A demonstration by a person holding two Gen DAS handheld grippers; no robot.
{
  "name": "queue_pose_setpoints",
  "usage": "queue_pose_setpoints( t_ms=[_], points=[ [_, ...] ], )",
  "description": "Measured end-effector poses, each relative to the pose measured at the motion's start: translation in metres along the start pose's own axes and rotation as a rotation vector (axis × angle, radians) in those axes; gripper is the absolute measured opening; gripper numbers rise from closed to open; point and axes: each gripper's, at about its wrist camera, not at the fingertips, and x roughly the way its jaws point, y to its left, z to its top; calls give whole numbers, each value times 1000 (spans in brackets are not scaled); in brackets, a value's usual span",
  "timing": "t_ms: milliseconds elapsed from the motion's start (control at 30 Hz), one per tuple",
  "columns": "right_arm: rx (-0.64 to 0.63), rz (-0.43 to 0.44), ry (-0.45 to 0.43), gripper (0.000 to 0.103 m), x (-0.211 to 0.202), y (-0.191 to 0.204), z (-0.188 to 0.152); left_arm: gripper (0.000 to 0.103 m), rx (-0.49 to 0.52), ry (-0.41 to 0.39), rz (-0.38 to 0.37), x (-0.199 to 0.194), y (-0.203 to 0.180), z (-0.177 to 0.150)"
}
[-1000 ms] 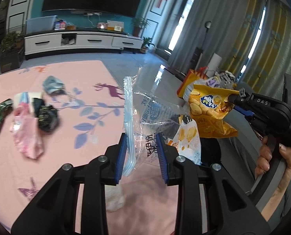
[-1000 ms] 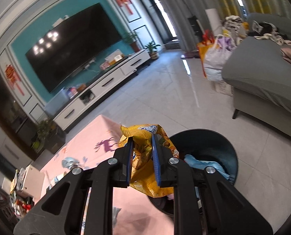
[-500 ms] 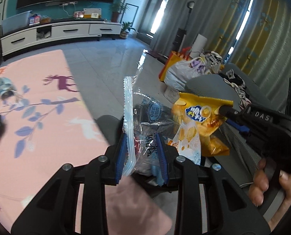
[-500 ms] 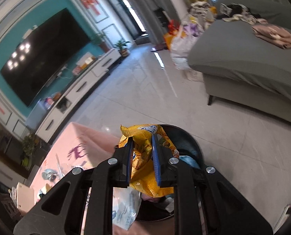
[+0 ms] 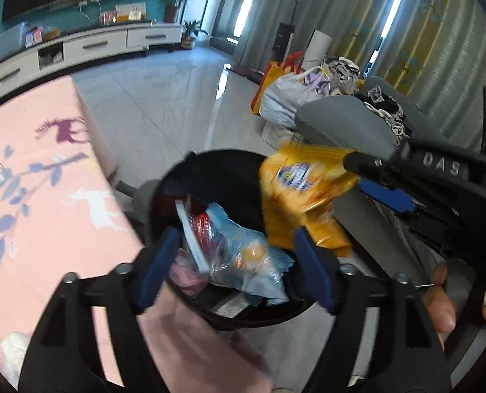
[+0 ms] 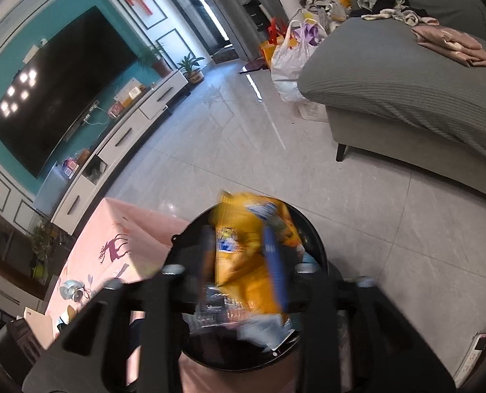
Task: Collect trash
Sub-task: 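Carry both bags over the black bin and open both tools to drop them, then grasp the white crumpled tissue with the right tool while the left tool grasps the pink plastic bag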
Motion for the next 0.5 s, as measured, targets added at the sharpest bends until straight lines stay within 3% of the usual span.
queue_pose_setpoints(
  t_ms=[33, 167, 500],
  points=[
    [-7, 1, -6, 67, -2, 3, 0, 87, -2, -12, 7, -6, 4, 0],
    [-76, 44, -39, 82, -15, 34, -1, 94, -69, -62, 67, -42, 44, -2],
    [-398, 247, 100, 86, -19, 146, -45, 99, -328, -185, 374, -158, 208, -34]
  ],
)
